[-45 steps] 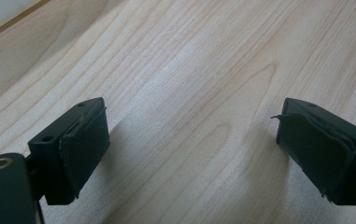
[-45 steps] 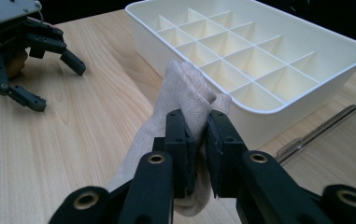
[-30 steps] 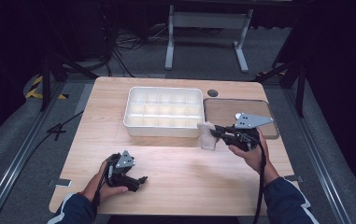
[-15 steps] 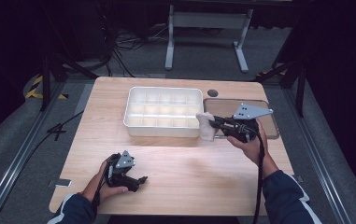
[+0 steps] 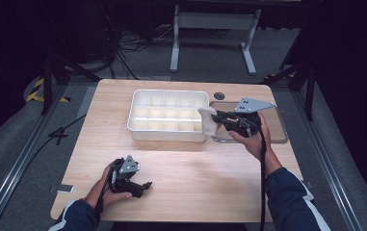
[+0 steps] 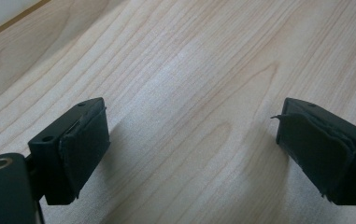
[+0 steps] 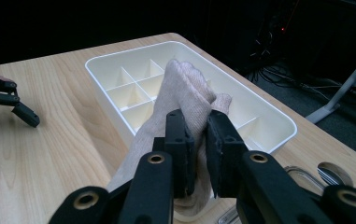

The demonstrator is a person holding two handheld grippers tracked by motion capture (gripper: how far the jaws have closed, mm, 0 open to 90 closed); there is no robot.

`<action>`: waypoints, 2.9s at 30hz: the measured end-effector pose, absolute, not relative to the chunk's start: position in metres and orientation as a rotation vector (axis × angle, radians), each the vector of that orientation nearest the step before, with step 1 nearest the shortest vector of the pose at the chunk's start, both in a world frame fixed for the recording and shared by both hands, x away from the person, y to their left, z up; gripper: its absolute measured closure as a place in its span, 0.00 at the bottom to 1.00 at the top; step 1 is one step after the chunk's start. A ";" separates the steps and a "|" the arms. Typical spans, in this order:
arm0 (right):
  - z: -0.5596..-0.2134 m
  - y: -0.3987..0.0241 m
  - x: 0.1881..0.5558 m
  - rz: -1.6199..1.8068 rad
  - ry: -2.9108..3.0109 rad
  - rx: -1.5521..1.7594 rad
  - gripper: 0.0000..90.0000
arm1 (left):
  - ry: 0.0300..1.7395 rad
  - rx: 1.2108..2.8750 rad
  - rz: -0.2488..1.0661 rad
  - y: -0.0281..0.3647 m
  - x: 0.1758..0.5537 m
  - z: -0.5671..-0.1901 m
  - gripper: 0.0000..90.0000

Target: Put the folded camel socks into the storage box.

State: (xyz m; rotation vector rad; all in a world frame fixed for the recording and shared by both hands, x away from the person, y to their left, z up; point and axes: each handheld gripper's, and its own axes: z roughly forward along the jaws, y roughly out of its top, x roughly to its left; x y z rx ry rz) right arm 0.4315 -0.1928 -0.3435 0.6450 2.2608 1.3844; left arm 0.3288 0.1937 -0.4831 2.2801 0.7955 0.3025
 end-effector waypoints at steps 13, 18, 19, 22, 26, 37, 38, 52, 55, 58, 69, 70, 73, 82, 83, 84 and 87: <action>-0.347 -0.173 0.457 1.290 2.269 0.662 0.89 | 0.795 2.283 0.305 0.194 0.329 -0.483 0.11; -0.354 -0.168 0.467 1.256 2.275 0.678 0.89 | 0.799 2.281 0.305 0.194 0.328 -0.483 0.11; -0.356 -0.167 0.469 1.249 2.276 0.683 0.89 | 0.795 2.283 0.305 0.194 0.328 -0.483 0.11; -0.360 -0.165 0.473 1.234 2.281 0.700 0.89 | 0.795 2.283 0.305 0.194 0.328 -0.483 0.11; -0.364 -0.163 0.477 1.199 2.285 0.700 0.89 | 0.798 2.282 0.305 0.194 0.328 -0.483 0.11; -0.382 -0.157 0.487 1.143 2.314 0.715 0.89 | 0.795 2.283 0.305 0.194 0.329 -0.483 0.11; -0.383 -0.157 0.487 1.136 2.318 0.715 0.89 | 0.794 2.283 0.304 0.194 0.329 -0.483 0.11; -0.396 -0.147 0.493 1.053 2.370 0.703 0.89 | 0.793 2.283 0.304 0.194 0.329 -0.483 0.11; -0.396 -0.143 0.493 1.018 2.350 0.682 0.89 | 0.793 2.283 0.304 0.194 0.329 -0.483 0.11; -0.403 -0.142 0.495 0.974 2.357 0.688 0.89 | 0.793 2.281 0.303 0.194 0.329 -0.483 0.11; -0.412 -0.140 0.492 0.943 2.484 0.572 0.88 | 0.794 2.281 0.303 0.194 0.329 -0.483 0.11; -0.411 -0.140 0.492 0.934 2.493 0.566 0.89 | 0.795 2.281 0.303 0.194 0.329 -0.483 0.11; -0.411 -0.139 0.494 0.887 2.546 0.555 0.89 | 0.795 2.281 0.303 0.194 0.329 -0.483 0.11; -0.411 -0.135 0.499 0.805 2.611 0.580 0.90 | 0.803 2.277 0.304 0.194 0.328 -0.483 0.11; -0.412 -0.134 0.500 0.781 2.620 0.574 0.90 | 0.803 2.277 0.304 0.194 0.328 -0.483 0.11; -0.412 -0.133 0.501 0.779 2.631 0.570 0.90 | 0.803 2.277 0.304 0.194 0.328 -0.483 0.11; -0.412 -0.133 0.503 0.772 2.645 0.593 0.90 | 0.803 2.276 0.304 0.194 0.328 -0.483 0.11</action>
